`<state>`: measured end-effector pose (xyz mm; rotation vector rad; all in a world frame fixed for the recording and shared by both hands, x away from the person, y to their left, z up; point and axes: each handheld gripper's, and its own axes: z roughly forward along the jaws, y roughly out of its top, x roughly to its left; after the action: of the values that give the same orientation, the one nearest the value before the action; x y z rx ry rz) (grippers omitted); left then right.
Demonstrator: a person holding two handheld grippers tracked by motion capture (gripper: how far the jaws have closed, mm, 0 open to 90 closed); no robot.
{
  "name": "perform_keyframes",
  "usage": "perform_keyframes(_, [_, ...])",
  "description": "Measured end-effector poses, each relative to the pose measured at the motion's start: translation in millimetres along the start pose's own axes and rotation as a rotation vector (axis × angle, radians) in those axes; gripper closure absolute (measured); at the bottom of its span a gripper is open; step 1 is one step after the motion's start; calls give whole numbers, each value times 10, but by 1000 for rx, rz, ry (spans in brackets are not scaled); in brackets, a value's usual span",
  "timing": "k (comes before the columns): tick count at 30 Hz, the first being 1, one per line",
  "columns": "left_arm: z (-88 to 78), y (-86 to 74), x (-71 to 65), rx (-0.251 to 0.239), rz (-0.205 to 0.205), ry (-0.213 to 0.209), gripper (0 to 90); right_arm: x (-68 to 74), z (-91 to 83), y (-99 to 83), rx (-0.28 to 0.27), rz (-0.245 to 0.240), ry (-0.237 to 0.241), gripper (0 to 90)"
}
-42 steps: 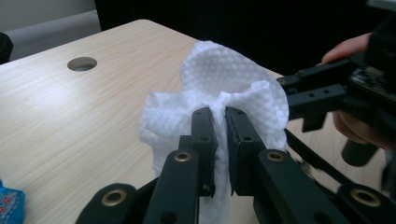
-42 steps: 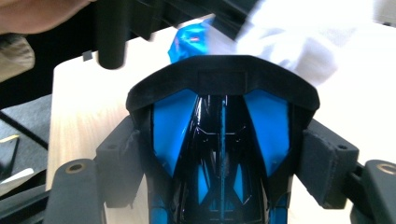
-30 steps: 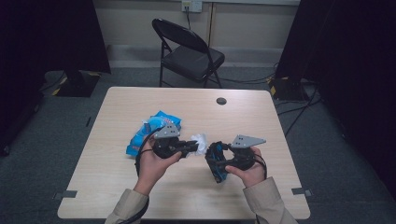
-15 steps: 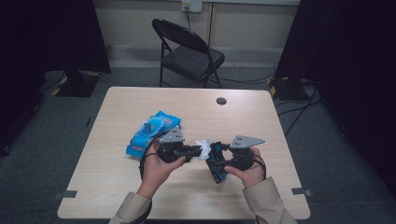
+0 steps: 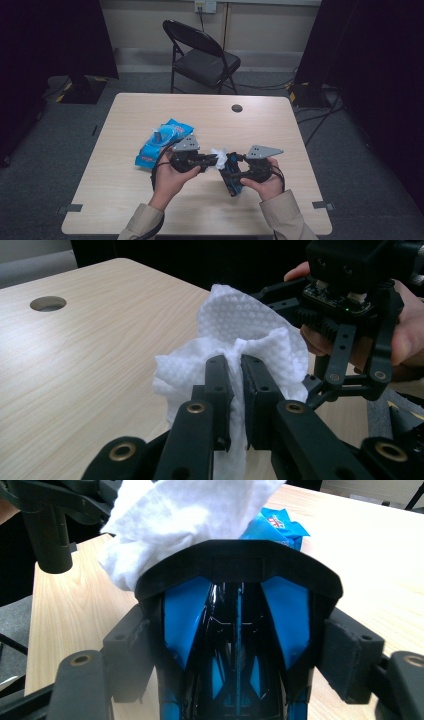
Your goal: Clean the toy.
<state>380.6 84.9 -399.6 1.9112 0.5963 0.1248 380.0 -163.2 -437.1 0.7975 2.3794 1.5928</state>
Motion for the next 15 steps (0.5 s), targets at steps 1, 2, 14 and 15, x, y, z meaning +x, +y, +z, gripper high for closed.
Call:
perform_keyframes(1, [4,7,1,0,5,0,829,0,-1,0,0,-1,0,256])
perform_keyframes(2, [7,13,-1,-1,5,1,829,1,-2,0,0,-1,2,256])
perform_keyframes(14, [31,74,14,-7,12,8,829,57,33,13,5,-9,23,257])
perform_keyframes(15, [36,76,16,-6,12,8,829,60,32,14,6,-11,24,256])
